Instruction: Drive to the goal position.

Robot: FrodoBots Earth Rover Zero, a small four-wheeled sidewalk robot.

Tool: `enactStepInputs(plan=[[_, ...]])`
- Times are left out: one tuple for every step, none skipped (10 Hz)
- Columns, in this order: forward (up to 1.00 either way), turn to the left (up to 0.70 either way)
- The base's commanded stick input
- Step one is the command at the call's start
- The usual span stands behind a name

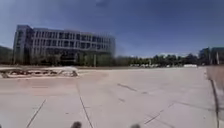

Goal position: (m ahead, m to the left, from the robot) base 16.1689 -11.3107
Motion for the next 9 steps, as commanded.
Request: enactStepInputs(plan=[[0.85, -0.3], [0.85, -0.3], [0.85, 0.04], [0.85, 0.04], [0.85, 0.04], [0.85, 0.04], [0.85, 0.04], [0.85, 0.04], [0.85, -0.05]])
